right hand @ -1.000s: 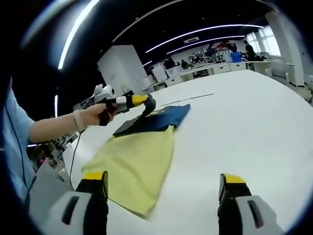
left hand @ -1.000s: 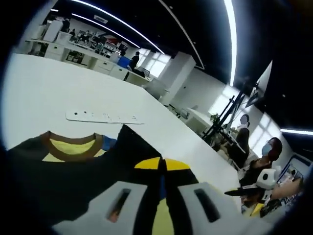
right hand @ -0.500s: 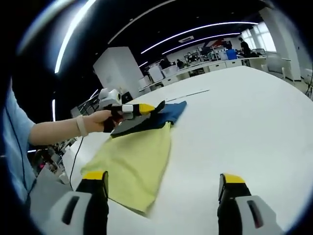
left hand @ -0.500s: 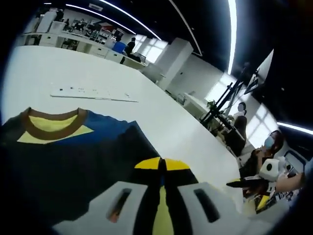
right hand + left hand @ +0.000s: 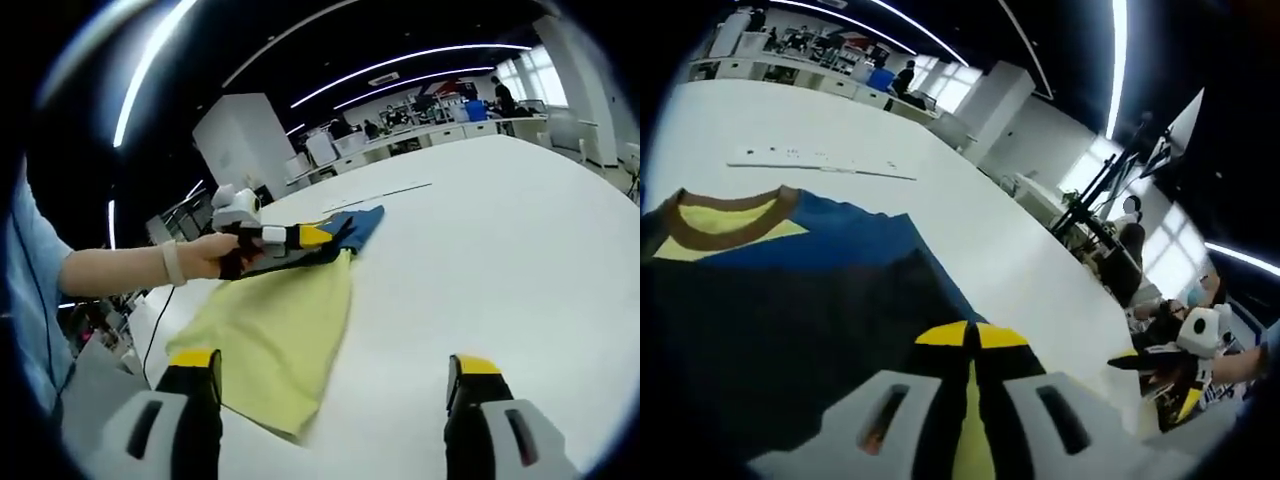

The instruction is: Fold the garment on the visible template until the final outline fits inside the template.

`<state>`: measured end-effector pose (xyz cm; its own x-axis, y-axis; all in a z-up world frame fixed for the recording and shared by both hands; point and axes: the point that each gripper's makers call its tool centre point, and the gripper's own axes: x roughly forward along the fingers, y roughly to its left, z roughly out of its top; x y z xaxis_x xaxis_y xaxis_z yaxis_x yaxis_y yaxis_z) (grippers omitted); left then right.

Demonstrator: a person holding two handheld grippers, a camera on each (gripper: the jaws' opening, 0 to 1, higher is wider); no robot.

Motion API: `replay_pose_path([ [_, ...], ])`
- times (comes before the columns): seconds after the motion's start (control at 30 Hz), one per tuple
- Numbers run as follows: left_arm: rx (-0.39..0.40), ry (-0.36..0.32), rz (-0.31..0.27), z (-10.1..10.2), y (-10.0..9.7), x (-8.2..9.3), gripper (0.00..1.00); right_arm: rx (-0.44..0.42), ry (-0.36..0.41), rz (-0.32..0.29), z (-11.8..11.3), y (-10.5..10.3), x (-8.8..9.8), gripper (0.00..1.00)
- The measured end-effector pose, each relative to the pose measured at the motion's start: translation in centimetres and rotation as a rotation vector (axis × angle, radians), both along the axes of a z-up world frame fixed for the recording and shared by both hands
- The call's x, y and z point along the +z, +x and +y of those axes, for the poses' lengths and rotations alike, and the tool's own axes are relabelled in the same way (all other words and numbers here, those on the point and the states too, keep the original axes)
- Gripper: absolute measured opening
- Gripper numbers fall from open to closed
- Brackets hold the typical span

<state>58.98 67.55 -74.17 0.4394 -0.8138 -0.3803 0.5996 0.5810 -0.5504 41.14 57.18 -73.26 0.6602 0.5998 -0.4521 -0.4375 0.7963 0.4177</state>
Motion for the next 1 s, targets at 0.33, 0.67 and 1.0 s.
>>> replay_pose_path([
  [0.33, -0.035, 0.064, -0.124, 0.7, 0.1, 1.5, 0.33, 0.011, -0.002, -0.004, 0.4, 0.0, 0.2, 0.94],
  [0.67, -0.066, 0.277, -0.282, 2.7, 0.9, 1.3, 0.87, 0.029, -0.003, -0.012, 1.1, 0.3, 0.5, 0.94],
  [1.0, -0.070, 0.320, -0.309, 5.1, 0.3, 2.7, 0.96, 0.064, -0.020, -0.049, 1.8, 1.2, 1.9, 0.96],
])
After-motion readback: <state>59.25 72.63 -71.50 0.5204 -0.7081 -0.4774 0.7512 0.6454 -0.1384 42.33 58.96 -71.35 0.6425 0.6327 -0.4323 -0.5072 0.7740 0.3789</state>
